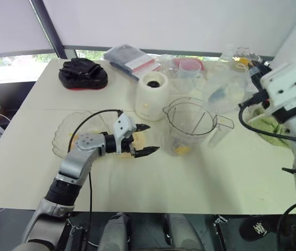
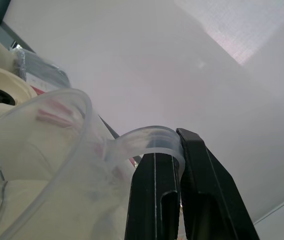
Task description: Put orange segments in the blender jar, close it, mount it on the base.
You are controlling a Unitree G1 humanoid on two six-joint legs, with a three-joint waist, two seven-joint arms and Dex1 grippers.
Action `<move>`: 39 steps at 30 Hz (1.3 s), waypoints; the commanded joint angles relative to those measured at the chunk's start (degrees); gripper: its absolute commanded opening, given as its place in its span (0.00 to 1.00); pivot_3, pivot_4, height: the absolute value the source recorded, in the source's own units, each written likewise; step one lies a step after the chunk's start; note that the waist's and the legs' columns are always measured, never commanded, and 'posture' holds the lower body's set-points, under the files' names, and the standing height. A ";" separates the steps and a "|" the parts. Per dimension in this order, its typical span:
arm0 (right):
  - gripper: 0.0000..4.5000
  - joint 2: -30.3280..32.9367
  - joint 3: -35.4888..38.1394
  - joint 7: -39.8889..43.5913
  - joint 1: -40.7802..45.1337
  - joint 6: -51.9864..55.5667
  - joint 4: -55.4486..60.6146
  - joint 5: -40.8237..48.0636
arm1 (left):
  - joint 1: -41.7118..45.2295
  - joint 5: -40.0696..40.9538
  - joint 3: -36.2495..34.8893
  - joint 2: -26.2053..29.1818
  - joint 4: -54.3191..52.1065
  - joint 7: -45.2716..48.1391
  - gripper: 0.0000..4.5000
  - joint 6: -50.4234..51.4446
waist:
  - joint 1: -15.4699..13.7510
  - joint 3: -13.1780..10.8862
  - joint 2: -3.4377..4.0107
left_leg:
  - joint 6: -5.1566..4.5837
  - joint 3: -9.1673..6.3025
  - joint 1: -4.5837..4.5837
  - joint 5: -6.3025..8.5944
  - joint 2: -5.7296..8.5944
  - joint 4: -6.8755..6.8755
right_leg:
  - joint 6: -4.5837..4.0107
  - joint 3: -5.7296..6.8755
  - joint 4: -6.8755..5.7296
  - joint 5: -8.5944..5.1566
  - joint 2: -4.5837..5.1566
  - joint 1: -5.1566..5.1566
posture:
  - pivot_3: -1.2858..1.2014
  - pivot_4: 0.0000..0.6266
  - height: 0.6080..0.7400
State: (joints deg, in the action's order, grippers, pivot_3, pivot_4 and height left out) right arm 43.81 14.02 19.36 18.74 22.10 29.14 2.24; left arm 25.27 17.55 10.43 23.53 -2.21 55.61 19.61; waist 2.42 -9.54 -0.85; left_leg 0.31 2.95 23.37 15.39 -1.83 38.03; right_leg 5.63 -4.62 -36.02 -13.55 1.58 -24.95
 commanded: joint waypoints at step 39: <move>0.01 -31.42 34.43 -25.97 -2.78 6.84 -9.58 20.72 | -0.81 0.32 -1.02 1.22 -1.41 0.24 1.00 -1.15 | 0.18 0.03 0.11 | 0.00 0.00 -0.04 0.00 0.00 0.04 | 0.02 0.01 -0.10 0.02 -0.01 0.04 | 0.52 0.24 1.00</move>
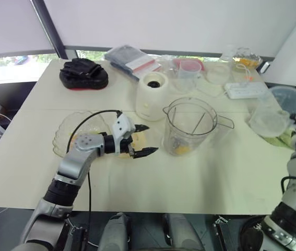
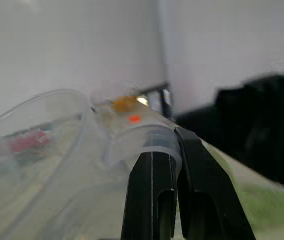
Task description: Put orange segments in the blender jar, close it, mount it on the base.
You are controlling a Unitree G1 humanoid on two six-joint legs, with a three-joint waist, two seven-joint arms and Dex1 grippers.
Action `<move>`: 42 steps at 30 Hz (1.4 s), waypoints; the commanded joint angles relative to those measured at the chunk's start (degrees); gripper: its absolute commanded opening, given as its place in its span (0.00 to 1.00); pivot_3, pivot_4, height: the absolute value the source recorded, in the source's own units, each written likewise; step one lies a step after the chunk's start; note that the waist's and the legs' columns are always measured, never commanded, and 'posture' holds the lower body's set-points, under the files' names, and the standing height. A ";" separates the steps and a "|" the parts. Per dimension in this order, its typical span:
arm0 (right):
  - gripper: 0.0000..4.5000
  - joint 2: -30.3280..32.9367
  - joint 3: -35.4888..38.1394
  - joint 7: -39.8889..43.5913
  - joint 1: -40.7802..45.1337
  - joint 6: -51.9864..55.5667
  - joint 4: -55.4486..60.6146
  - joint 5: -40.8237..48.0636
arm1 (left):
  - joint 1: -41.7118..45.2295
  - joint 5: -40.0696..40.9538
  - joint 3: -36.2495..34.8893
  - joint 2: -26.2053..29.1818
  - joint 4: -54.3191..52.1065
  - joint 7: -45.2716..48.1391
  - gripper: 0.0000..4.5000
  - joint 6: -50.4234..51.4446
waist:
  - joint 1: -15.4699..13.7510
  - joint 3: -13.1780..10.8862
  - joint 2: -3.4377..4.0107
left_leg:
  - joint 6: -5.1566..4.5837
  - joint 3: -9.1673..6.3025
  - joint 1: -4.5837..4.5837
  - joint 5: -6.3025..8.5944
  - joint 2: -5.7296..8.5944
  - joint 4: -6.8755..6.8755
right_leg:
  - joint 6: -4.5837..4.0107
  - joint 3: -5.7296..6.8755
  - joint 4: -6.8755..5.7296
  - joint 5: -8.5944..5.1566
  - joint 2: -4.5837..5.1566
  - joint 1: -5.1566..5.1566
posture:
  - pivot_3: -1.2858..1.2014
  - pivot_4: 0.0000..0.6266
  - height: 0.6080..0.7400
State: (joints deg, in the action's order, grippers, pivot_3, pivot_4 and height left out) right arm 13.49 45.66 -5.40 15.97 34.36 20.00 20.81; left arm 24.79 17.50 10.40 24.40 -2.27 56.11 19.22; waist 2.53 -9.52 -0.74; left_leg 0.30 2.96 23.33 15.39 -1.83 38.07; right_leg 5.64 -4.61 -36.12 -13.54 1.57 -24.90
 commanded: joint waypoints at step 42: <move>0.55 0.69 -5.40 -1.94 -4.64 -29.48 -29.39 2.72 | -5.39 1.62 -1.84 3.95 -11.80 -4.96 1.00 4.94 | 0.75 0.00 0.07 | 0.00 -0.02 -0.06 0.00 -0.01 0.00 | -0.01 -0.04 -0.01 0.00 -0.01 0.04 | 0.52 0.24 1.00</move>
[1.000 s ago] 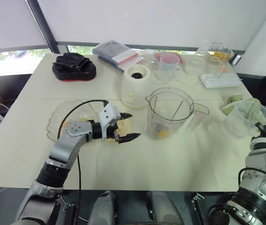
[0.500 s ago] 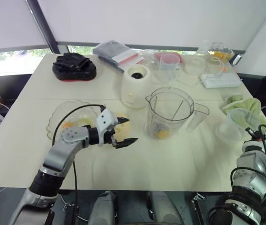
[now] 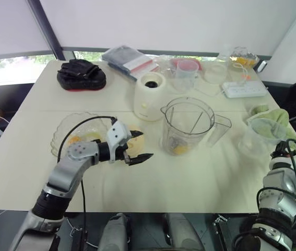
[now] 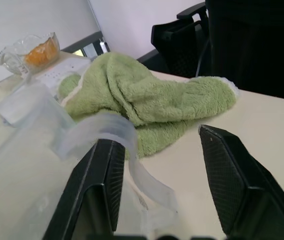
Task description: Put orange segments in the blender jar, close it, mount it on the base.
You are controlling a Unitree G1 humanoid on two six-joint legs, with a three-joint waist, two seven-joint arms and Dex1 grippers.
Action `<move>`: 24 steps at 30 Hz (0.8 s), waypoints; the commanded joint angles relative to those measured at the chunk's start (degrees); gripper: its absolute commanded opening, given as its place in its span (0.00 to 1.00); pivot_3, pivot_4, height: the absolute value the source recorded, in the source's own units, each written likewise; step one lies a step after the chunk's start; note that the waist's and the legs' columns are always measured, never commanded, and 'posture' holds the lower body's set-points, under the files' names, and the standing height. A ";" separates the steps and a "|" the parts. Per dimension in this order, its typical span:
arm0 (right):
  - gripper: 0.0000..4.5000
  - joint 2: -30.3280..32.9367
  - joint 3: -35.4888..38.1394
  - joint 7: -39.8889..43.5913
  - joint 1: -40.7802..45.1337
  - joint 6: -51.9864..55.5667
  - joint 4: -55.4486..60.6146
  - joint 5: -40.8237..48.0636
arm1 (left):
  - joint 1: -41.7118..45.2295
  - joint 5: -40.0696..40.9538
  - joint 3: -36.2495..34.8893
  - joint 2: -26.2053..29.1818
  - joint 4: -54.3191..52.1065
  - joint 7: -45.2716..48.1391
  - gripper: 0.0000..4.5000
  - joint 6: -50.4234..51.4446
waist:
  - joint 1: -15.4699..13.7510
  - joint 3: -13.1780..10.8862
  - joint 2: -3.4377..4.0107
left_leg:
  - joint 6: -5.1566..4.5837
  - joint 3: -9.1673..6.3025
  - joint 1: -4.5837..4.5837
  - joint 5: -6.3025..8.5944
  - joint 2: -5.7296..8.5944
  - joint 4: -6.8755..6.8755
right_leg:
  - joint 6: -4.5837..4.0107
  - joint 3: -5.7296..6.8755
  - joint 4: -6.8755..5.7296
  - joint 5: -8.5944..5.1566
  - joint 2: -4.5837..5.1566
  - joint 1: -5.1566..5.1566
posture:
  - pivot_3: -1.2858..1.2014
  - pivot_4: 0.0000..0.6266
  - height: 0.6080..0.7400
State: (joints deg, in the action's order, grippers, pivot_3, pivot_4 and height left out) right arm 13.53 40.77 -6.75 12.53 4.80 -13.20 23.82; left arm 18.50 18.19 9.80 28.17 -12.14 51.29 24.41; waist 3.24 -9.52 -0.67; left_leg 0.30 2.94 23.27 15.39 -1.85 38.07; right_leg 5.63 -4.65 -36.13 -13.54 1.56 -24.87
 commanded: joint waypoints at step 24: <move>0.55 -3.32 -7.86 -0.76 -18.27 8.35 25.93 0.37 | 2.90 0.55 -0.23 -1.22 0.05 0.10 1.00 -0.89 | 0.58 0.00 0.00 | 0.00 -0.11 -0.02 0.00 -0.01 0.00 | 0.00 0.00 0.01 -0.01 0.02 0.03 | 0.52 0.24 1.00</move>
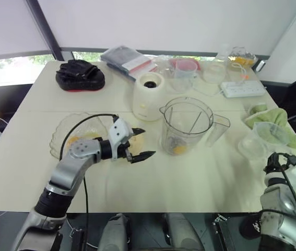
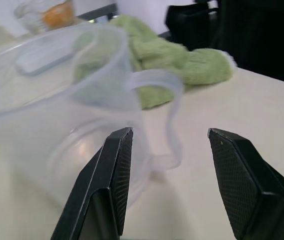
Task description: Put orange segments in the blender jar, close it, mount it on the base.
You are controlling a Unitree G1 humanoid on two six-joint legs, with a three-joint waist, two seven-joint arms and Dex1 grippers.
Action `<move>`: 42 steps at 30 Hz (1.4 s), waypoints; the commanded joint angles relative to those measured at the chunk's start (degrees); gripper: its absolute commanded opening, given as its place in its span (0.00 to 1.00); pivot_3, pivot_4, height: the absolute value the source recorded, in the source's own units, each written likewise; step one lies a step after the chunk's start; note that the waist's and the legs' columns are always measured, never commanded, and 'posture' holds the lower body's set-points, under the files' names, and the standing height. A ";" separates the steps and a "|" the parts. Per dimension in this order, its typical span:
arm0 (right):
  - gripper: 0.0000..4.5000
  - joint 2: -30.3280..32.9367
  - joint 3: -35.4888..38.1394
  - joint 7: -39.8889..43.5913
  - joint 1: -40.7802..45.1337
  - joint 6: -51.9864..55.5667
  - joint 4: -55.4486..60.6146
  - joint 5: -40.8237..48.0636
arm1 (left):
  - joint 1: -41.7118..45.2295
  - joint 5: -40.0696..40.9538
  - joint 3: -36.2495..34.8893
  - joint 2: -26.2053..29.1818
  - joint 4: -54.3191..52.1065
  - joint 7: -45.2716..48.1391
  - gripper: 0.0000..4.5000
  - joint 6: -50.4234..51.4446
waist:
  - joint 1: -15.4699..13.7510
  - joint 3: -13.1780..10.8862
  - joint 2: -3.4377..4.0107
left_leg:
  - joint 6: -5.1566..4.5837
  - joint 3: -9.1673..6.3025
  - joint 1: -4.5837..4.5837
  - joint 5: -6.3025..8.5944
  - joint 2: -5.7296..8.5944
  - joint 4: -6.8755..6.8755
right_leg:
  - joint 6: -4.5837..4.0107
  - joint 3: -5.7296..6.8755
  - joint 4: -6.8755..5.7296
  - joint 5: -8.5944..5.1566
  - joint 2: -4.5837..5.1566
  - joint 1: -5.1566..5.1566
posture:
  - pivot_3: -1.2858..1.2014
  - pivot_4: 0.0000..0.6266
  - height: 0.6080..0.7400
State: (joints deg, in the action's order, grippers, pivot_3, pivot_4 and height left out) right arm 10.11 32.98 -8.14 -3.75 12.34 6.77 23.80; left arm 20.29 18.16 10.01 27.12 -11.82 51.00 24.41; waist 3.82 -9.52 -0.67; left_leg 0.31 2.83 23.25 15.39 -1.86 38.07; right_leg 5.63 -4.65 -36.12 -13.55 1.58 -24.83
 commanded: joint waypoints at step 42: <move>0.55 26.68 -14.28 24.85 -13.40 29.31 49.75 18.36 | 45.81 -21.86 10.65 6.75 71.26 38.31 1.00 -35.32 | -2.93 -0.25 -0.77 | 0.00 0.08 0.21 0.00 0.05 0.15 | -0.03 0.17 0.12 -0.01 -0.02 -0.05 | 0.52 0.24 1.00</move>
State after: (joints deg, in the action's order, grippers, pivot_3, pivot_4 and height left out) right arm 37.10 18.53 17.09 -17.22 42.96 54.29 42.83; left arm 63.98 -2.13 20.89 34.13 57.49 89.70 -7.41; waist 0.89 -9.77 -1.44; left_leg 0.30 2.90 23.46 15.39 -1.81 38.22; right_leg 5.60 -4.48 -36.01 -13.56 1.56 -24.88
